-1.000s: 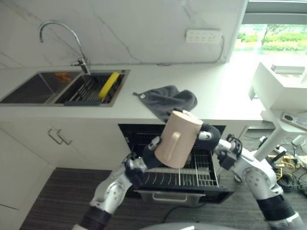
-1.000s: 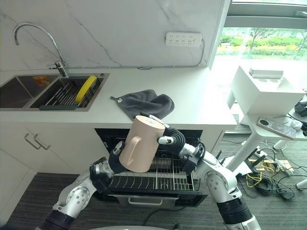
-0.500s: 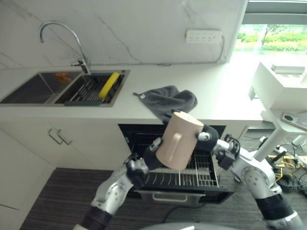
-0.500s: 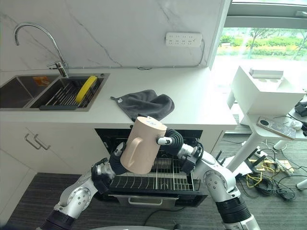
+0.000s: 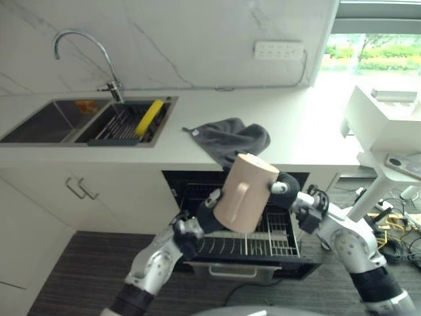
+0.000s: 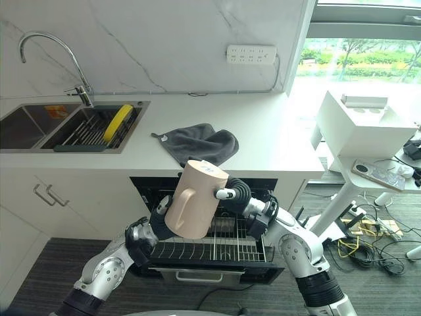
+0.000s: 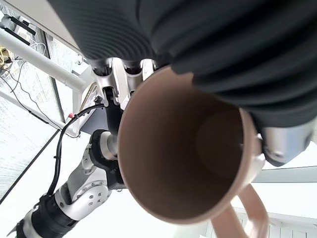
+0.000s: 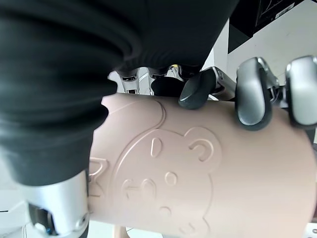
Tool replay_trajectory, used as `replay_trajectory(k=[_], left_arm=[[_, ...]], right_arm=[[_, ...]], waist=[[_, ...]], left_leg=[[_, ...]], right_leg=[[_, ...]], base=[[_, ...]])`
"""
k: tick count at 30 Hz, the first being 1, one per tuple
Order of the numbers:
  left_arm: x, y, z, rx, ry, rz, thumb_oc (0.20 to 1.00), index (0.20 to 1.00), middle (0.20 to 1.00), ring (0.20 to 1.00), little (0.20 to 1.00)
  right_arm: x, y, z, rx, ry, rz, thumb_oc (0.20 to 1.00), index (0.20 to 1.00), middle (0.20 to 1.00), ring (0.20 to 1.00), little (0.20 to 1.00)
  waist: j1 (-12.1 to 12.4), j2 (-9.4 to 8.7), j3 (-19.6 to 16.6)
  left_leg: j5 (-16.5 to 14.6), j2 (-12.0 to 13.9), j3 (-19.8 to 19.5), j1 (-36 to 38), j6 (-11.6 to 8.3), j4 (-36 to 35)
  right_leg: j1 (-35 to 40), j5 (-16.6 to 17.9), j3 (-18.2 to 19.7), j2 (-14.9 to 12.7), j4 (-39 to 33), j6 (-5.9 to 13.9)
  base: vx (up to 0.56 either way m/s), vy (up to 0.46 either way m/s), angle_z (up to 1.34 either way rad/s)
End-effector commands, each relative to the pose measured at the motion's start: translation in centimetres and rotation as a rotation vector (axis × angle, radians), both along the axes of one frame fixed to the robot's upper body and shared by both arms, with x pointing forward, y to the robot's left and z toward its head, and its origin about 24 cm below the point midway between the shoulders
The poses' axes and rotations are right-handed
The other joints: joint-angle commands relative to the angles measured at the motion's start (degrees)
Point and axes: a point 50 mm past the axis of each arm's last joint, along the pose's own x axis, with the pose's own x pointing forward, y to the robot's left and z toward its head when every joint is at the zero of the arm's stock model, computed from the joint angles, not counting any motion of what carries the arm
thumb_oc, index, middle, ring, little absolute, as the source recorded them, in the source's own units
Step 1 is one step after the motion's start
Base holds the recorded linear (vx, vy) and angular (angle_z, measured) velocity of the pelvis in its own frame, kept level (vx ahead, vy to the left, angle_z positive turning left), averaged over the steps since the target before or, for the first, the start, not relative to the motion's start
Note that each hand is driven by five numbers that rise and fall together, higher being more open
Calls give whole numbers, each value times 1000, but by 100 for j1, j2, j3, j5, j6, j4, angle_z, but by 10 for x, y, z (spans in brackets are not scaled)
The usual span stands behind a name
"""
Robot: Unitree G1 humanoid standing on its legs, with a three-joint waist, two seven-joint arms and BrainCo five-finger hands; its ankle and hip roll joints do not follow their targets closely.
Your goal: Place the dishes in the dishwasher.
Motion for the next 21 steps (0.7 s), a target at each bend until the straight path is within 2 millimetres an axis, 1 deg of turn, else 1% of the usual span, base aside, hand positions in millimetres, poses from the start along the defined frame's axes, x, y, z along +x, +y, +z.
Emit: replay_trajectory(k=[1,15,21], left_arm=[[20,-3,18,-24,-90,3,200,200,200,200,200],[20,-3,17,-28,-83,6,200,200,200,200,200],[20,-3,17,-28,-84,6,200,200,200,200,200]], right_arm=[[-1,23,30,178,-87,124,1000,1000,1000,1000,1000],[-14,32,30,224,-70,270,1000,1000,1000,1000,1000],[-15,34,32,239,-76,289,1000,1000,1000,1000,1000]], waist=[[129,-270,55],[147,-282,46],[149,-280,53]], left_leg=[[-345,301,-42,280,-201,39],[-341,306,-47,287,-207,39],[-346,307,-42,294,-207,39]], right_leg=[[348,-578,-285,-499,39,323],[360,-582,-298,-490,39,316],[369,-590,-295,-487,39,313]], base=[[0,0,0],[0,0,0],[0,0,0]])
